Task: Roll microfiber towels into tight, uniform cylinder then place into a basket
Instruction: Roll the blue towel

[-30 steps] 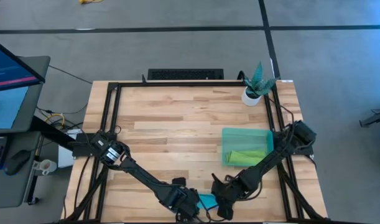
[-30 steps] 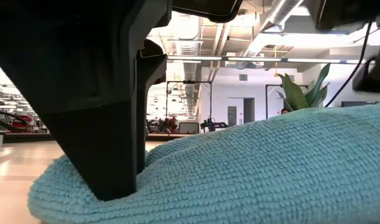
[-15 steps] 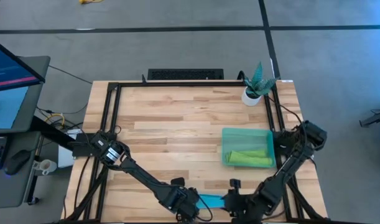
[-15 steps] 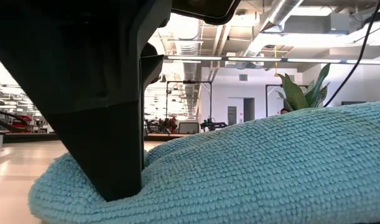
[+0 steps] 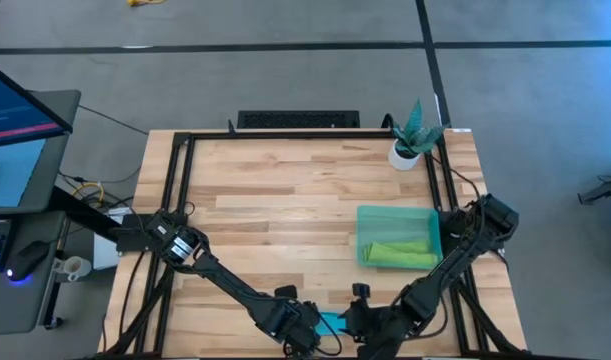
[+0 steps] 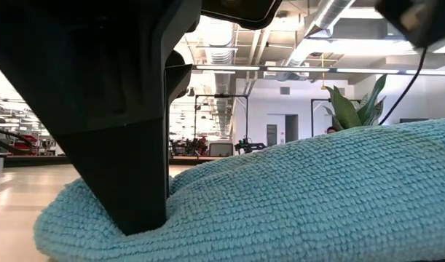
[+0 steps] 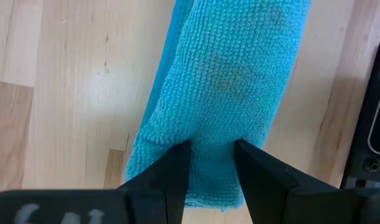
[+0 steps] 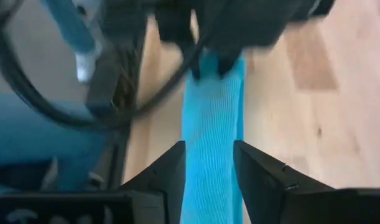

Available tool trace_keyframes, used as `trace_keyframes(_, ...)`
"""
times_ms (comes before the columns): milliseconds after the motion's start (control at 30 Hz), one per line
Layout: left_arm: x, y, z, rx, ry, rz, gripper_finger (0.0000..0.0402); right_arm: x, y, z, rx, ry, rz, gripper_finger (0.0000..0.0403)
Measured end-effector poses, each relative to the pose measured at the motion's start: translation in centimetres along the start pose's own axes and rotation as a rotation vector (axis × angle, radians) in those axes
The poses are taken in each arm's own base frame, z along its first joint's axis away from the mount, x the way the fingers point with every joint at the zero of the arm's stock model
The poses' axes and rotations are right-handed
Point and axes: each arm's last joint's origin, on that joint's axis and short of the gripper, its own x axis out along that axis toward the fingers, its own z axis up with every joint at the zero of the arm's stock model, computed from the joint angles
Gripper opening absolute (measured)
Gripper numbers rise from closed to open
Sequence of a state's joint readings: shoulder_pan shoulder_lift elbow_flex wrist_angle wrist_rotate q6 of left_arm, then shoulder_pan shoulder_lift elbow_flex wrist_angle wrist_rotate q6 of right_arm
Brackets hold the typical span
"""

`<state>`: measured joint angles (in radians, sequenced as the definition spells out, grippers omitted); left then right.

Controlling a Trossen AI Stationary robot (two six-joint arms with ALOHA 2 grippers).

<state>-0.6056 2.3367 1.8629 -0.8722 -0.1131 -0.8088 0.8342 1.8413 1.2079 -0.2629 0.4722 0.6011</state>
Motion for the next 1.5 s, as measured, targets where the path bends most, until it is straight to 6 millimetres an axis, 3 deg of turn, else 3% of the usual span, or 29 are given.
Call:
trace_keyframes(200,0.0,0.0,0.0,0.006,0.001,-0.002,0.0127,2.2,-0.1,-1.8,-0.064,0.137,0.038,0.0155)
trace_keyframes(567,0.0,0.0,0.0,0.006,-0.001,-0.002,0.0127,4.0,-1.2,-1.9,0.04,0.259,0.124,0.0248)
trace_keyframes(700,0.0,0.0,0.1,0.01,-0.016,0.007,0.0127,4.9,-2.1,-2.6,0.054,0.316,0.07,0.0249)
trace_keyframes(933,0.0,-0.1,-0.1,0.037,-0.026,0.016,0.0127,6.4,-2.1,-3.7,0.118,0.38,0.058,0.0246)
trace_keyframes(1067,0.0,-0.1,0.0,0.041,-0.03,0.02,0.0127,6.4,-2.2,-3.8,0.155,0.405,0.054,0.0217)
trace_keyframes(1367,-0.5,-0.9,-0.2,0.153,-0.121,0.107,0.0127,6.3,-2.4,-4.1,0.155,0.431,0.034,0.0074)
trace_keyframes(1500,-0.9,-1.4,-0.4,0.168,-0.131,0.102,0.0127,6.3,-2.4,-4.1,0.148,0.439,0.039,0.0034)
